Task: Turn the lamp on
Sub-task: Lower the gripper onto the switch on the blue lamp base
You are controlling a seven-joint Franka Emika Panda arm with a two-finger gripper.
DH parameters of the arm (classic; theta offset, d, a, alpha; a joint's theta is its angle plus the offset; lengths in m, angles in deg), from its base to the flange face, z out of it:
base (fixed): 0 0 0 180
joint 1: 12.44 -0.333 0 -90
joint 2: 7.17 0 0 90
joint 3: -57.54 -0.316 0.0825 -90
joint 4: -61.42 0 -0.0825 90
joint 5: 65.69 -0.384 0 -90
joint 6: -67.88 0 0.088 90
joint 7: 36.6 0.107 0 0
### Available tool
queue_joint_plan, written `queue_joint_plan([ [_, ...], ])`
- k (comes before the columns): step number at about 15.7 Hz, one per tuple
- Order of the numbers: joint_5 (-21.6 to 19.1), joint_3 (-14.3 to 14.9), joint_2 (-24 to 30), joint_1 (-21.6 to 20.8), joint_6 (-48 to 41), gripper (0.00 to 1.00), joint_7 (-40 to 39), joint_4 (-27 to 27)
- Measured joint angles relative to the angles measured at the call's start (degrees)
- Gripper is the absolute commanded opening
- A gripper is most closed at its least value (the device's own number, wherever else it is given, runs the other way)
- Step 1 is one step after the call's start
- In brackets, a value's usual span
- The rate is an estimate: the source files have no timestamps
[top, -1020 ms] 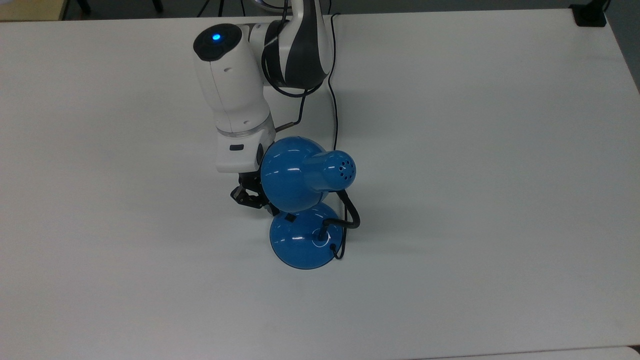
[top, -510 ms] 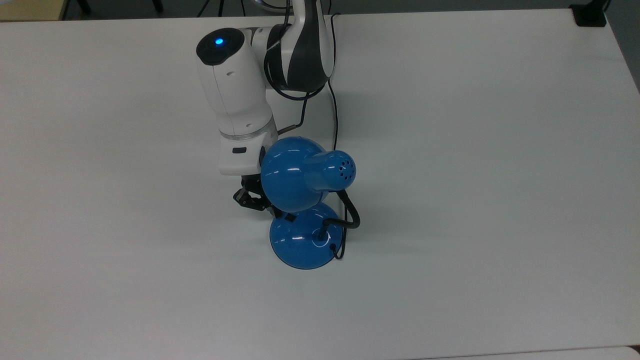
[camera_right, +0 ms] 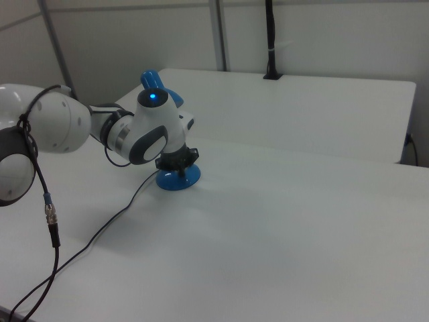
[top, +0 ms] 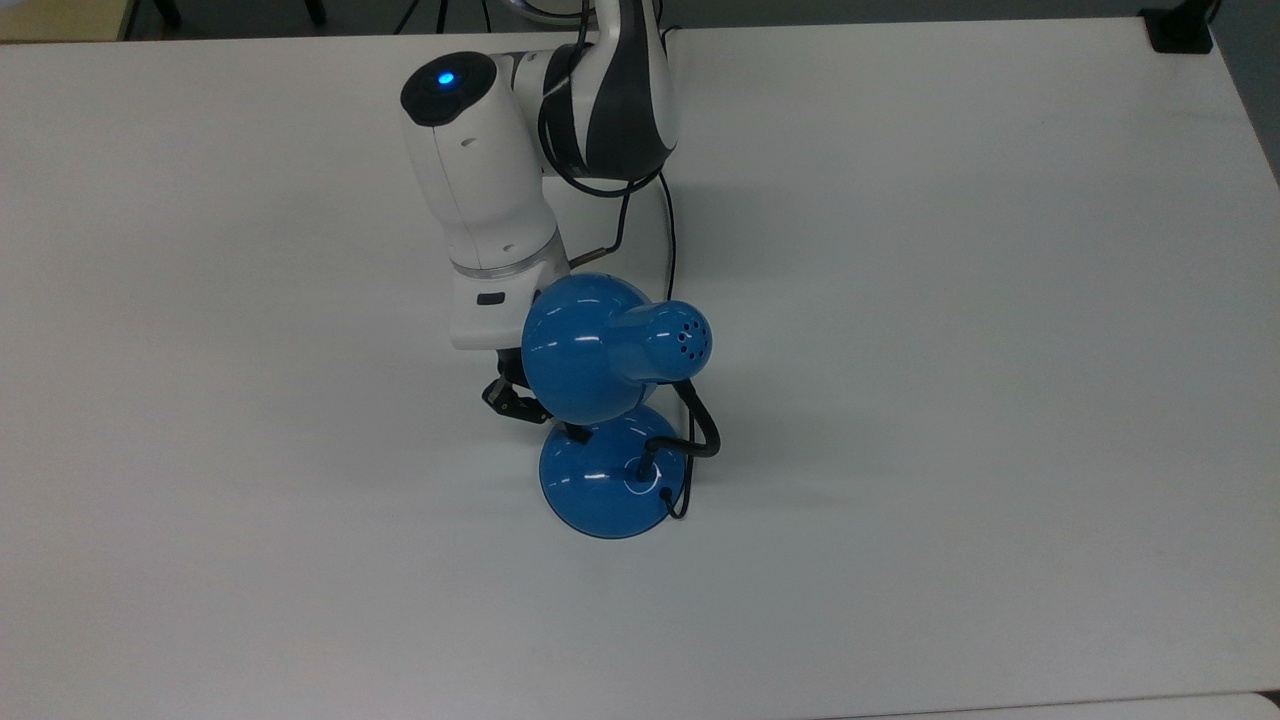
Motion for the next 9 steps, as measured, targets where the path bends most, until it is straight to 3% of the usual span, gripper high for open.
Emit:
queue_joint_plan([
  [9, -1.0, -0.1, -0.2, -1.4, 0.0, 0.0, 0.0, 0.6],
])
